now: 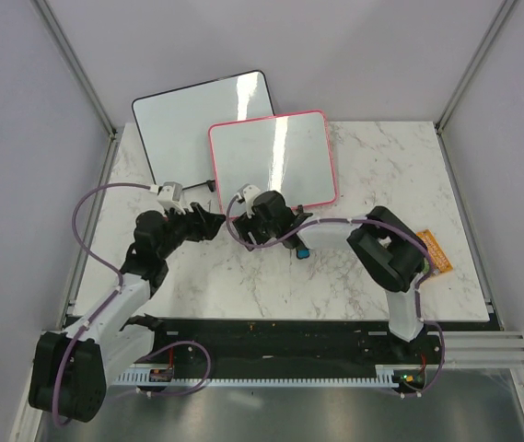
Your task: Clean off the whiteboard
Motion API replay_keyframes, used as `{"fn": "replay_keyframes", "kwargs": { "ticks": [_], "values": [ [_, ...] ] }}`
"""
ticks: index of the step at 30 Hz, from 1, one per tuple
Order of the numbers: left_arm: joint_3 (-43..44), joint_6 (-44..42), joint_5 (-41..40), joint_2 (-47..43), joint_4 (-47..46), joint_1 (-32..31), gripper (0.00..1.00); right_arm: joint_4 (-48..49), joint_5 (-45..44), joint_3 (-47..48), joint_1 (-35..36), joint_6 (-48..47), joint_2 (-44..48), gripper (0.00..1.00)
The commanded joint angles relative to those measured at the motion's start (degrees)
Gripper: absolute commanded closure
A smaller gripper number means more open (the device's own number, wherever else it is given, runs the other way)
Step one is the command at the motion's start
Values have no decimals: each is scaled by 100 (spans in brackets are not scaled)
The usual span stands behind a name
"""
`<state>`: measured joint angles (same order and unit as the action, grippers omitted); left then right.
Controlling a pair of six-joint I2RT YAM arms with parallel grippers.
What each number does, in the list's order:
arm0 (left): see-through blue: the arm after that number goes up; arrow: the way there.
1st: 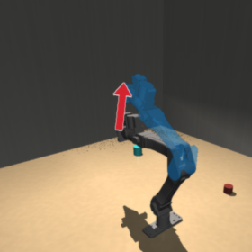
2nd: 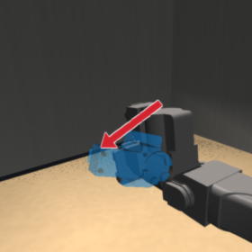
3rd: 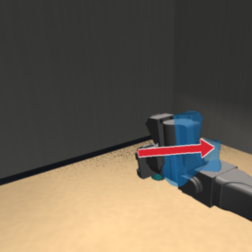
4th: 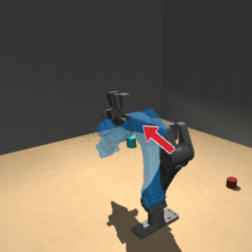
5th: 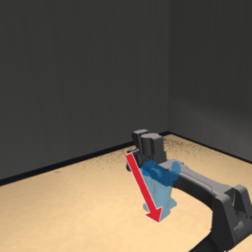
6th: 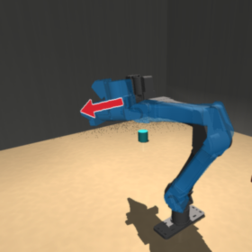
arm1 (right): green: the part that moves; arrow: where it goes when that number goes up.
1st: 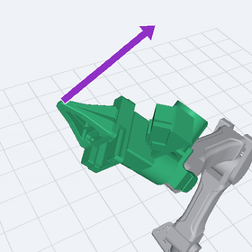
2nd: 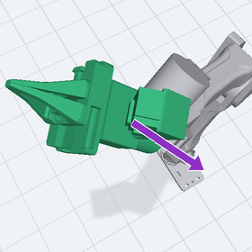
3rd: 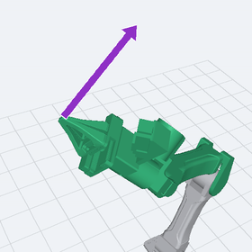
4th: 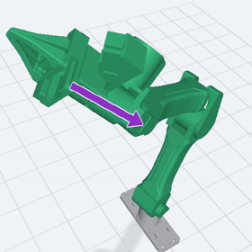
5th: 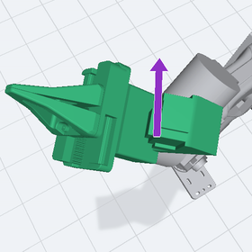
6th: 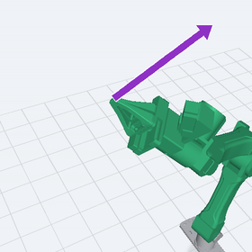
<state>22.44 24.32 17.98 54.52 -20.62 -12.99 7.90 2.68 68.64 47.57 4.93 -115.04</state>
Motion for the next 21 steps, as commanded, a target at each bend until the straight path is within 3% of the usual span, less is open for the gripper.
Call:
{"fn": "replay_keyframes", "kwargs": {
  "ticks": [1,3,6,15,18,21],
  "values": [
    [322,-322,-23,85,216,-28,13,133,23,-675,59,298,1114,20],
    [454,-444,100,173,366,-28,1,168,-135,-1088,59,394,1738,12],
    [551,-524,276,261,383,-28,0,247,-688,-1607,59,430,2634,2],
    [893,-524,523,410,559,-28,0,238,-3140,-2688,-37,570,5157,2],
    [1043,-533,365,638,656,-28,0,238,-3667,-3119,-283,606,5799,2],
    [1026,-612,373,753,621,-37,0,186,-3443,-3541,-844,580,6283,2]
  ]
}}
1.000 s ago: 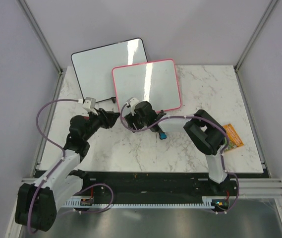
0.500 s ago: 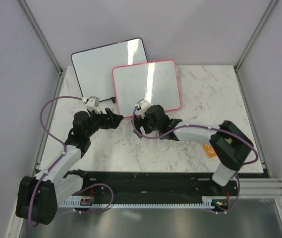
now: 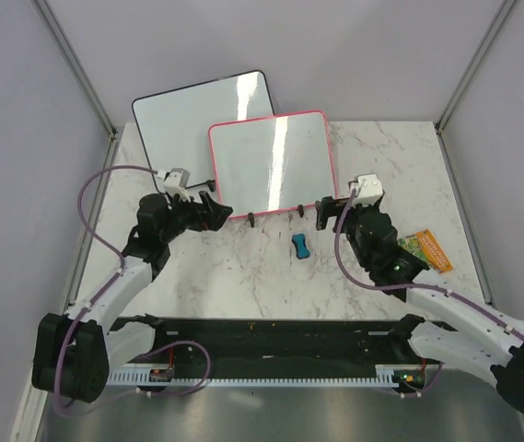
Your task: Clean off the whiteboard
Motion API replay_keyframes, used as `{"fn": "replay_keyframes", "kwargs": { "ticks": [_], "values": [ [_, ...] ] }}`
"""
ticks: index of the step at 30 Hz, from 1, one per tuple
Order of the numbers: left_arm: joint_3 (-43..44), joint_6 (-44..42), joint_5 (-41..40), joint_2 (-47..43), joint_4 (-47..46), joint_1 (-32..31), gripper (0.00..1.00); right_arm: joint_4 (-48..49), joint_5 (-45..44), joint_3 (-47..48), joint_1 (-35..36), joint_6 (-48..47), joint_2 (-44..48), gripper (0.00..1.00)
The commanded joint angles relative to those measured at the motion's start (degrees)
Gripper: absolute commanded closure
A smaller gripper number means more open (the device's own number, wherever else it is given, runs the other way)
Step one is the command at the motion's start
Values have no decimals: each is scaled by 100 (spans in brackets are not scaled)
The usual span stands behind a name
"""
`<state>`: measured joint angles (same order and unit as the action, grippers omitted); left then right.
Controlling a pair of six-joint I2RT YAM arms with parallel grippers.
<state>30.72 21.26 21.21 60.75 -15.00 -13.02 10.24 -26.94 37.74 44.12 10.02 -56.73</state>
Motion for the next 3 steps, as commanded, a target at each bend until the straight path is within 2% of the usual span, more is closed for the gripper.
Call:
{"fn": "replay_keyframes", "kwargs": {
  "ticks": [1,3],
  "values": [
    [206,-341,76,173,76,-34,0,-83,-392,-608,-892,-43,557,2],
    [268,-420,6,305,129,-26,0,-189,-208,-758,-1342,-10,908,2]
  ]
}}
